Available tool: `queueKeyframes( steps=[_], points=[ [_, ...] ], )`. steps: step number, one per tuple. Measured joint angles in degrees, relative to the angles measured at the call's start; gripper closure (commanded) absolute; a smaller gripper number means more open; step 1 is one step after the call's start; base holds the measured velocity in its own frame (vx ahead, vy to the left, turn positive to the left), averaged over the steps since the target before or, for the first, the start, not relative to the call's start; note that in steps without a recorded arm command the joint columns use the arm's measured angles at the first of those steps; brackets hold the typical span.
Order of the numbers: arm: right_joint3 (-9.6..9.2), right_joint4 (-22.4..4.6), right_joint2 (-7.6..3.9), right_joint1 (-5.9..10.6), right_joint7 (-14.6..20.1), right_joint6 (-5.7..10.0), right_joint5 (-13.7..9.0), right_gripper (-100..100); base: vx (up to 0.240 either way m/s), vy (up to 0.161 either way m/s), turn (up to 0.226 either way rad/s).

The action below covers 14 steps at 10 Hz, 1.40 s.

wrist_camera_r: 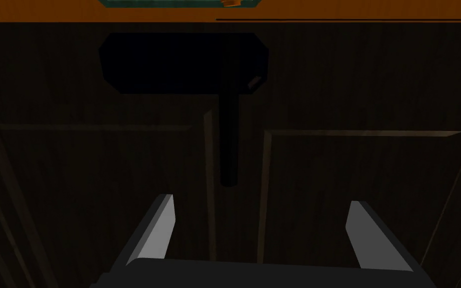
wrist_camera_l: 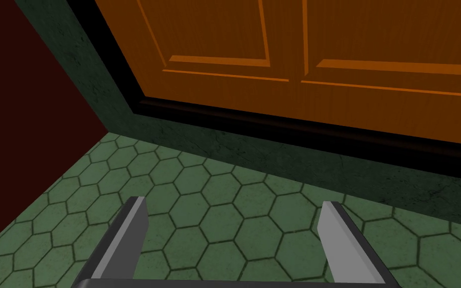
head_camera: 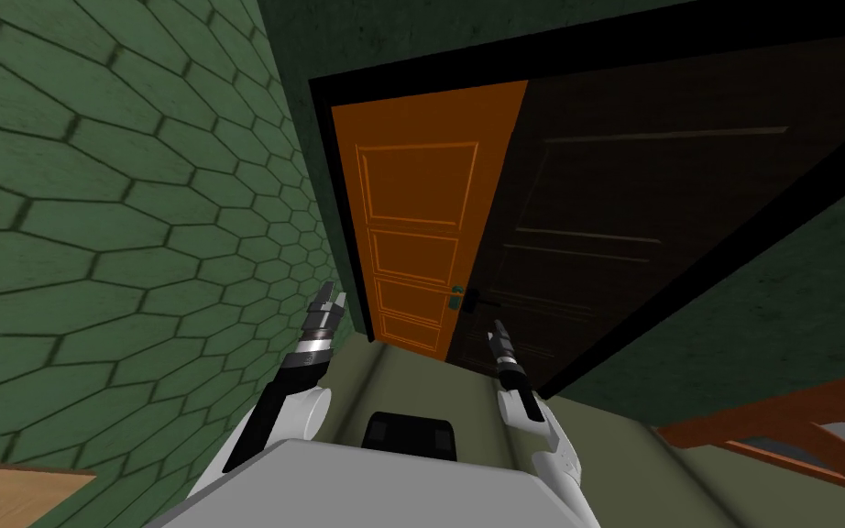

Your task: Pull the door open

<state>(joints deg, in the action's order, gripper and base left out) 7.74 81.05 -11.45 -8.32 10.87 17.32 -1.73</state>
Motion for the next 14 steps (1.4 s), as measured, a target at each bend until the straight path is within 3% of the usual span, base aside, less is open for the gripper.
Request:
queueKeyframes(
  steps=[3, 4, 7, 9, 12, 14],
  points=[
    [0.45, -2.1, -0.32, 0.94, 0.0, -0.37, -0.2, -100, 0.099, -0.017, 0.036],
    [1.42, -3.7, -0.86, 0.57, 0.1, 0.55, -0.5, -100, 0.110, 0.011, 0.066],
    [4.38, -5.4, -4.21, -0.17, 1.7, 0.40, -1.9, -100, 0.126, 0.003, 0.070],
    [5.45, -7.1, -5.79, -0.48, 2.6, 1.29, -2.6, -100, 0.104, -0.029, 0.088],
    [6.88, -9.2, -7.35, -0.38, 3.6, 2.64, -3.4, -100, 0.176, -0.055, 0.140],
    [6.41, -9.5, -7.80, 0.42, 4.2, 3.01, -3.7, -100, 0.132, 0.027, 0.101]
  ],
)
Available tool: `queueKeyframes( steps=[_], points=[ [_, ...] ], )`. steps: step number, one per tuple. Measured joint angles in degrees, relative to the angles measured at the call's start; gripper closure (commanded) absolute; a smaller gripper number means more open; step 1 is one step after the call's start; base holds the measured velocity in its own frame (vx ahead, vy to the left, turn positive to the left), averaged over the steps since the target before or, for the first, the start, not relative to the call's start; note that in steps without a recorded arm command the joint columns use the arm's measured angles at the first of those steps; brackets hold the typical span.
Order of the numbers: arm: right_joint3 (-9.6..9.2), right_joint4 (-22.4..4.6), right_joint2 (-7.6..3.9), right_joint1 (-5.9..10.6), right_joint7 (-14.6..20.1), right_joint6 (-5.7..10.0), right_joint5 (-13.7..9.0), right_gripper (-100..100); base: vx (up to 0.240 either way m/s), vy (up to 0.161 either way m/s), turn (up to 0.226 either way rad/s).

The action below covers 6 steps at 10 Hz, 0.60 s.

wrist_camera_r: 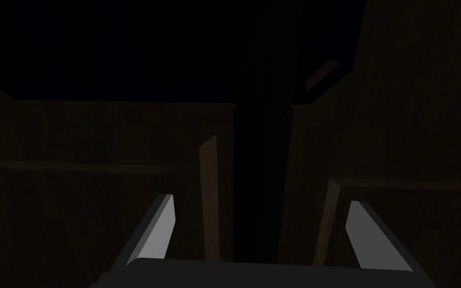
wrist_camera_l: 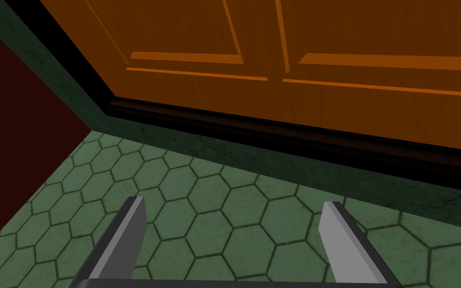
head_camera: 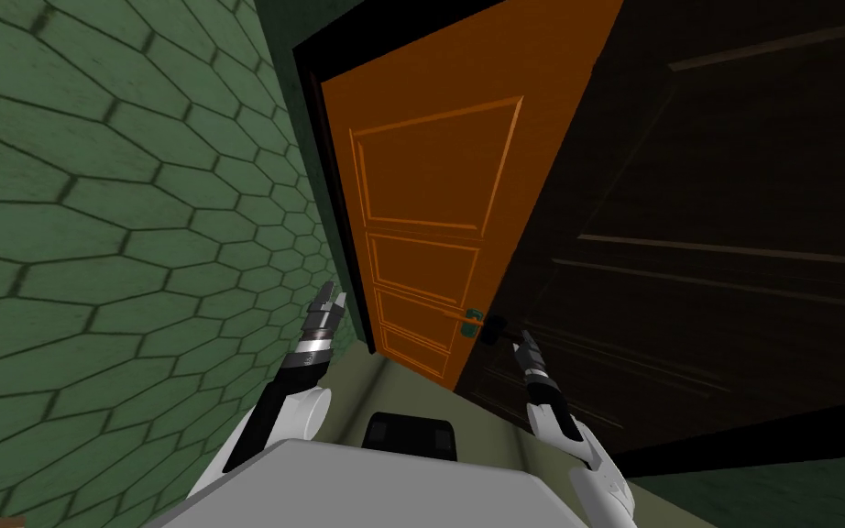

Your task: Pull the door open

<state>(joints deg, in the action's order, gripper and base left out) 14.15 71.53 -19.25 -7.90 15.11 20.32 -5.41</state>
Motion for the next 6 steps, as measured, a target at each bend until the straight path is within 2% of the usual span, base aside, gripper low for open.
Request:
queueKeyframes(
  steps=[1, 6],
  points=[
    [-0.06, 0.1, 0.01, 0.07, 0.1, 0.00, 0.0, 100, -0.007, -0.006, -0.025],
    [-0.15, 0.0, 0.10, 0.04, 0.0, -0.02, 0.0, 100, -0.015, -0.002, 0.003]
  ],
)
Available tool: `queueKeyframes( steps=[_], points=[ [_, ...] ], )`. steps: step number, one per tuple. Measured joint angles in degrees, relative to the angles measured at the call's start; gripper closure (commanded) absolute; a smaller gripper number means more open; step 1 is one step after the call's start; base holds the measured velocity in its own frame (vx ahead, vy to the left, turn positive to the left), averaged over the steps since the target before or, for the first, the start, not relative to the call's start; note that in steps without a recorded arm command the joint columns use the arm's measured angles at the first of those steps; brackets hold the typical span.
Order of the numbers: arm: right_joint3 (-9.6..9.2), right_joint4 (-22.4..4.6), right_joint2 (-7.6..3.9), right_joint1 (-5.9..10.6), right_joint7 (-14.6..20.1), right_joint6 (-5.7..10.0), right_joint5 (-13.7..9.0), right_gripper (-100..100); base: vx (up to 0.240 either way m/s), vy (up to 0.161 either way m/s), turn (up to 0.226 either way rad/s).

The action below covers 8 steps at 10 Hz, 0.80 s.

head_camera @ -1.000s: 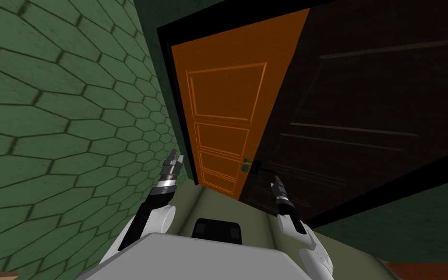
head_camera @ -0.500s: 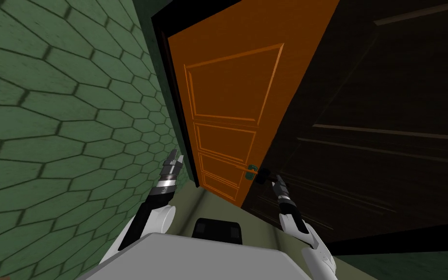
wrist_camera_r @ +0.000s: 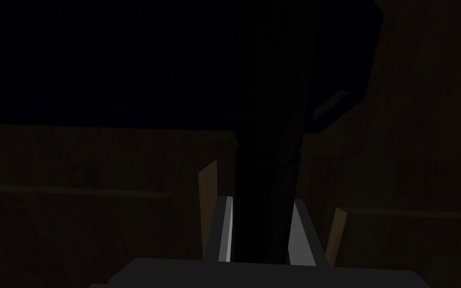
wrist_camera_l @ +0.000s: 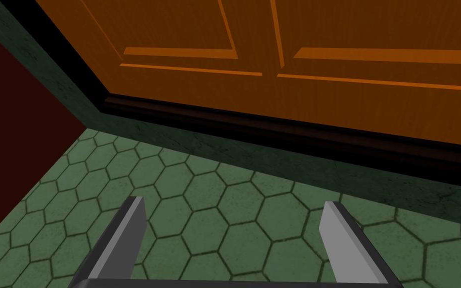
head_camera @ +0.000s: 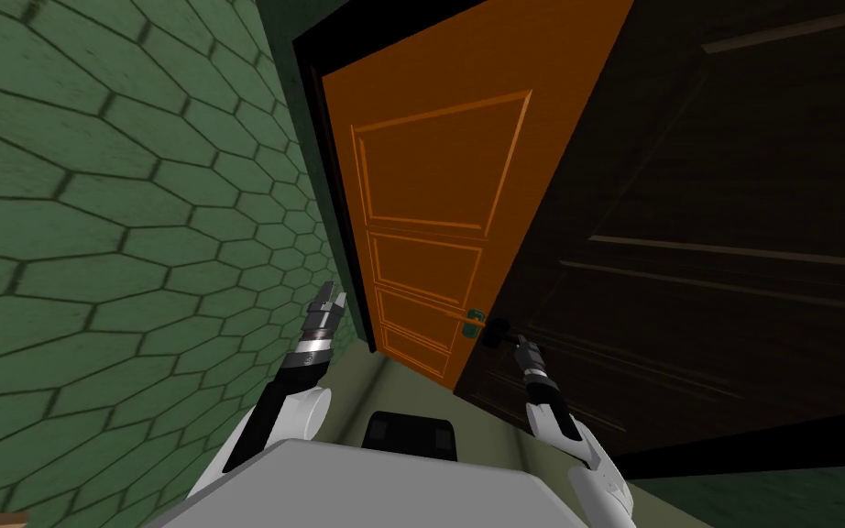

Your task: Pull the door open

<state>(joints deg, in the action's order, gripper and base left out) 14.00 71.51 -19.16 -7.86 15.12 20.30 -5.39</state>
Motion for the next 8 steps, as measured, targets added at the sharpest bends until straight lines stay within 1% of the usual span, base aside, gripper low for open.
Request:
queueKeyframes(
  steps=[1, 2, 4, 6, 8],
  points=[
    [-0.02, 0.0, 0.02, -0.03, 0.0, -0.01, 0.0, 100, -0.105, -0.022, 0.037],
    [0.03, 0.1, -0.30, -0.14, 0.1, -0.02, 0.0, 100, -0.176, -0.038, 0.071],
    [-0.34, 0.5, -1.30, -1.04, 0.9, 0.40, -0.2, 100, -0.184, -0.004, 0.106],
    [-1.09, 1.2, -2.28, -2.44, 1.9, 1.04, -0.2, 100, -0.232, -0.015, 0.146],
    [-2.45, 1.5, -3.35, -3.58, 3.1, 1.79, -0.2, 100, -0.233, -0.066, 0.176]
  ],
)
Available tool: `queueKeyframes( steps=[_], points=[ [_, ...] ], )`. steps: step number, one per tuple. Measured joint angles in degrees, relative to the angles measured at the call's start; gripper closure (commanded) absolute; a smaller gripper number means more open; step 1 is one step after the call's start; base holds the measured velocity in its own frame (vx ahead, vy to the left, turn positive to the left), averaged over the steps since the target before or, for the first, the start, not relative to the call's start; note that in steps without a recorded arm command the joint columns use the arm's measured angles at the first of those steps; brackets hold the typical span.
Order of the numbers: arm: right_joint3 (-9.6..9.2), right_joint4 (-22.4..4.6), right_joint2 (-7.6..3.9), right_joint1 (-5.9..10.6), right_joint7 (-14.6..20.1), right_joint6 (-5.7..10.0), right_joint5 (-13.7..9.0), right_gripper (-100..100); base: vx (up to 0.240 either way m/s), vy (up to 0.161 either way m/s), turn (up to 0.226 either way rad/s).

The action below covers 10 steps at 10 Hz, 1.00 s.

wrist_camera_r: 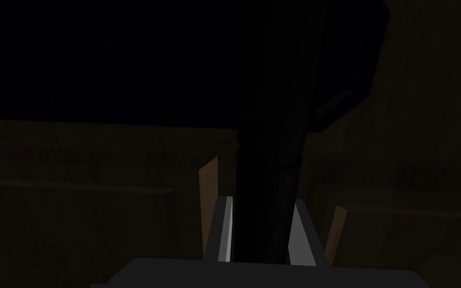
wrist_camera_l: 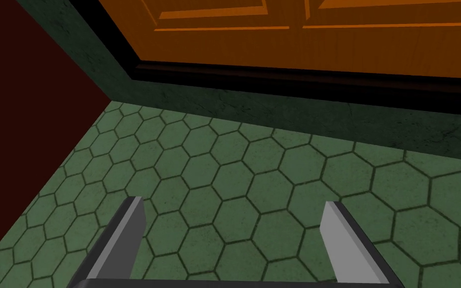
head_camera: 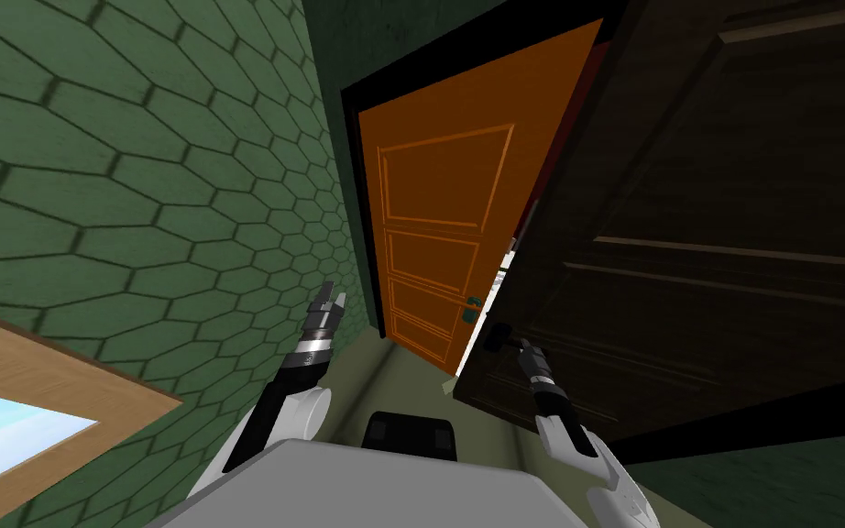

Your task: Pull the door open

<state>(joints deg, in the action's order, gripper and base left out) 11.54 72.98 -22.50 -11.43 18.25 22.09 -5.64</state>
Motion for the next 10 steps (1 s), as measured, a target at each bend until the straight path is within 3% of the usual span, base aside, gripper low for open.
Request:
queueKeyframes(
  steps=[2, 4, 8, 10],
  points=[
    [-1.78, 0.0, -1.28, -0.40, 1.5, 1.18, 0.0, 100, -0.220, -0.076, 0.149],
    [-2.67, 0.5, -1.26, -0.88, 1.7, 1.55, 0.2, 100, -0.124, -0.029, 0.065],
    [-3.85, 1.5, -3.75, -3.25, 3.9, 3.96, 0.1, 100, -0.211, -0.048, 0.156],
    [-4.95, 2.9, -5.10, -5.27, 5.3, 5.18, 0.1, 100, -0.249, -0.071, 0.144]
  ],
)
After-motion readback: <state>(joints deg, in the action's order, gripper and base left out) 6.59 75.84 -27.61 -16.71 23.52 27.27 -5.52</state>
